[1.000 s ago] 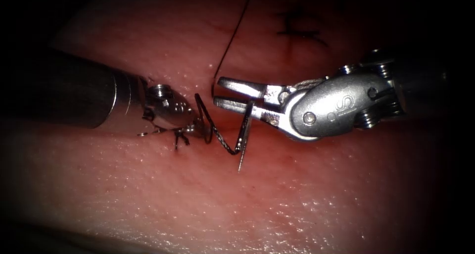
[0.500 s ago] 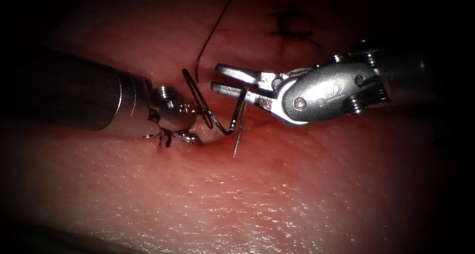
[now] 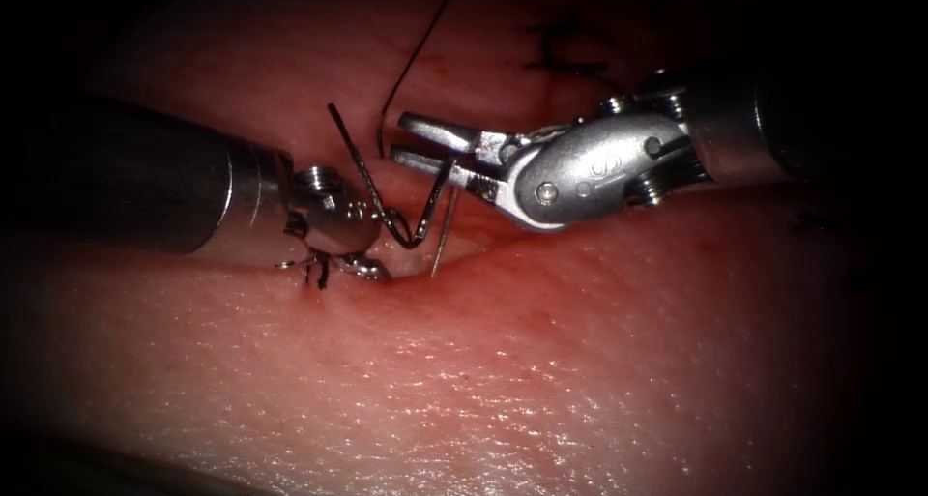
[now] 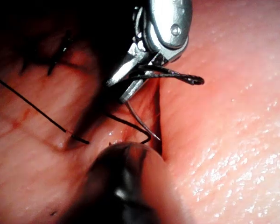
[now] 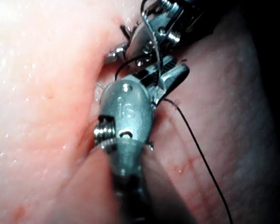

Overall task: Wound Closure
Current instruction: Throw suture through skin below wound

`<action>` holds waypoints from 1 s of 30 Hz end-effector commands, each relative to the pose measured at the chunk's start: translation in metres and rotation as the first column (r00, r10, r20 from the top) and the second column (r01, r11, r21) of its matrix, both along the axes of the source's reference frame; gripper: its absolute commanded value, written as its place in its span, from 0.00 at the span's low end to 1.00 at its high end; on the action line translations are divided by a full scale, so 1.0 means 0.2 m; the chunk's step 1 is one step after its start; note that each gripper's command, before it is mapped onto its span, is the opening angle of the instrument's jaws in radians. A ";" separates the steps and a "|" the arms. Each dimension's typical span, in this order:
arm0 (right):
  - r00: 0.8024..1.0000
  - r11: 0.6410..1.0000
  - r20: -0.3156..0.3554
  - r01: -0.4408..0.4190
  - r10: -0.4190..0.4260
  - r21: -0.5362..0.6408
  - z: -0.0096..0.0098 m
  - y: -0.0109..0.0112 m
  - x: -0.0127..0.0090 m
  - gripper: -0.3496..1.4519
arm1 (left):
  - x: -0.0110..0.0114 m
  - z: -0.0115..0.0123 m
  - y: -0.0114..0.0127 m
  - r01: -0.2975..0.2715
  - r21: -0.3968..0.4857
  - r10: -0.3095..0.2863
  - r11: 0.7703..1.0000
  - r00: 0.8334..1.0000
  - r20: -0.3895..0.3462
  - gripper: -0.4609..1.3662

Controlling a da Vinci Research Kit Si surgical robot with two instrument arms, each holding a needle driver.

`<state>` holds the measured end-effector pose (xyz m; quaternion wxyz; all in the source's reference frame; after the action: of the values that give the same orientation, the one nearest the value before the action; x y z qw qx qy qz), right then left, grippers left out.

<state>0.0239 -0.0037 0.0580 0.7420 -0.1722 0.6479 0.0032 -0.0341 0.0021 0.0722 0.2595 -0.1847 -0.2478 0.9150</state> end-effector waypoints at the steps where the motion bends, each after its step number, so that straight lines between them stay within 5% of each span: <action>1: 1.000 1.000 0.000 -0.006 0.006 -0.011 0.001 0.000 0.000 0.00 | 0.000 -0.001 0.000 -0.004 0.001 0.004 1.000 1.000 0.001 0.77; 18: 1.000 0.999 0.012 -0.016 0.016 -0.048 0.012 -0.008 0.010 0.00 | 0.001 -0.007 0.002 -0.007 0.006 0.007 1.000 1.000 0.010 0.74; 30: 0.999 0.999 -0.009 -0.038 0.038 -0.014 0.014 -0.012 0.019 0.00 | 0.006 -0.033 0.008 0.017 -0.023 -0.017 1.000 1.000 0.000 0.65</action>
<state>0.0278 -0.0061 0.0607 0.7377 -0.1889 0.6480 0.0118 -0.0330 0.0038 0.0650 0.2653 -0.1895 -0.2357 0.9155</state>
